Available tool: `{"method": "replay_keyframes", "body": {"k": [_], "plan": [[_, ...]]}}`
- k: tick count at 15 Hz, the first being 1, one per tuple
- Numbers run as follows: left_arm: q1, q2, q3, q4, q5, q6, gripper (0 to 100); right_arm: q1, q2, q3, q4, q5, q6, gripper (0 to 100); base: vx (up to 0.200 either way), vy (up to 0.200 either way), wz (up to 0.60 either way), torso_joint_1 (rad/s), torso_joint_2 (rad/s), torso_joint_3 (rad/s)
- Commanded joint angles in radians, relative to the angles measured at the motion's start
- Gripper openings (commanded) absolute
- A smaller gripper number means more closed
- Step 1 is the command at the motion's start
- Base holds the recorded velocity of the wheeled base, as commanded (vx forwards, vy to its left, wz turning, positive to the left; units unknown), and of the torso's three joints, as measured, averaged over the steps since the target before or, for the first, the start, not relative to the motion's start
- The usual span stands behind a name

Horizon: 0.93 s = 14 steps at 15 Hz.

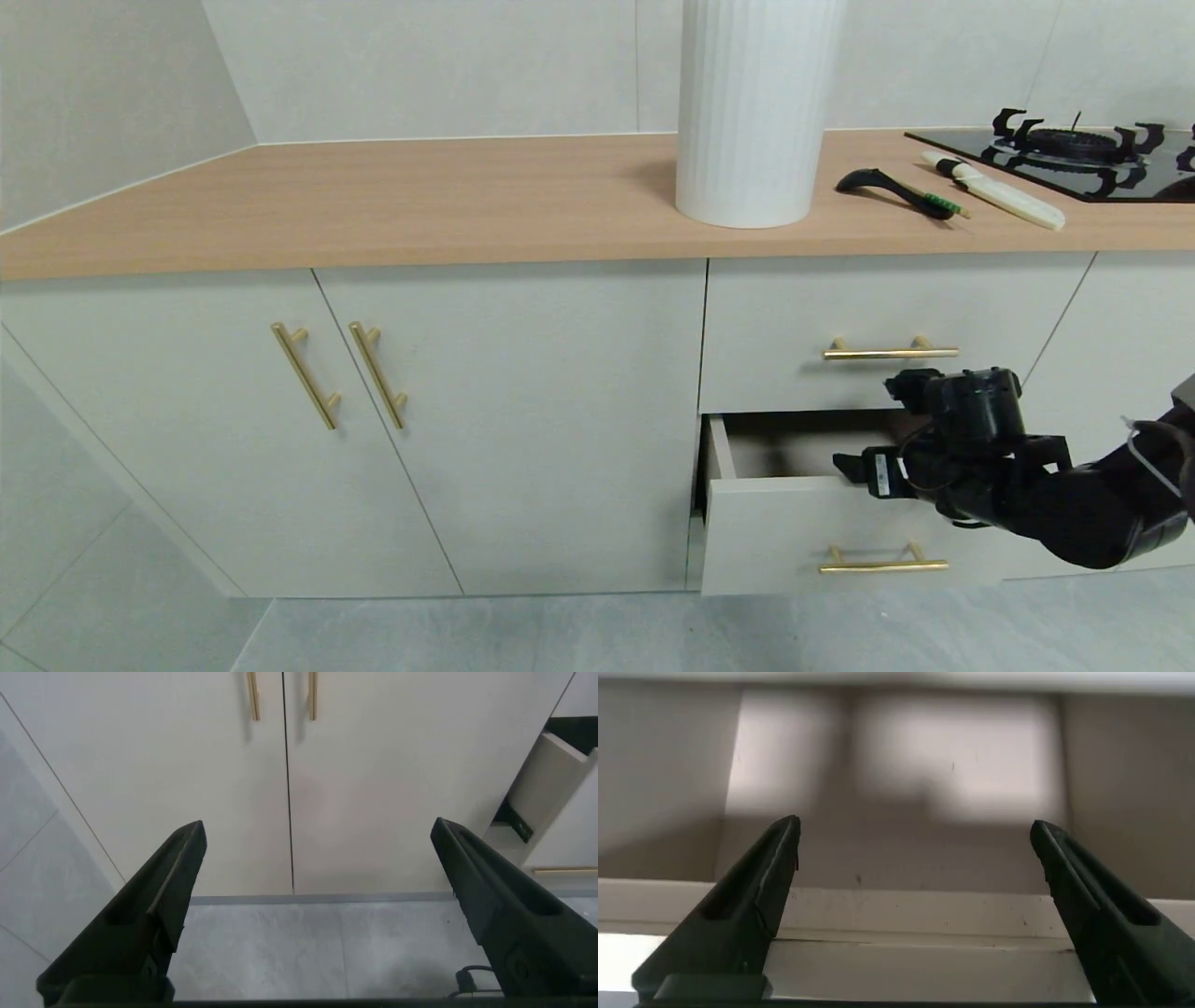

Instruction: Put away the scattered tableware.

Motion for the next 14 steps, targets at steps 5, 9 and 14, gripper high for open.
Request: {"method": "replay_keyframes", "body": {"k": [5, 9, 14], "plan": [[0.000, 0.000, 0.000, 0.000, 0.000, 0.000, 100, 0.038, -0.156, -0.031, 0.286, 0.002, -0.005, 100, 0.000, 0.000, 0.00, 0.000, 0.00, 0.000], [0.000, 0.000, 0.000, 0.000, 0.000, 0.000, 100, 0.043, -0.173, -0.071, 0.456, 0.002, -0.005, 100, 0.000, 0.000, 0.00, 0.000, 0.00, 0.000], [0.000, 0.000, 0.000, -0.001, 0.000, 0.000, 100, 0.047, -0.179, -0.141, 0.711, 0.004, -0.006, 100, 0.000, 0.000, 0.00, 0.000, 0.00, 0.000]]}}
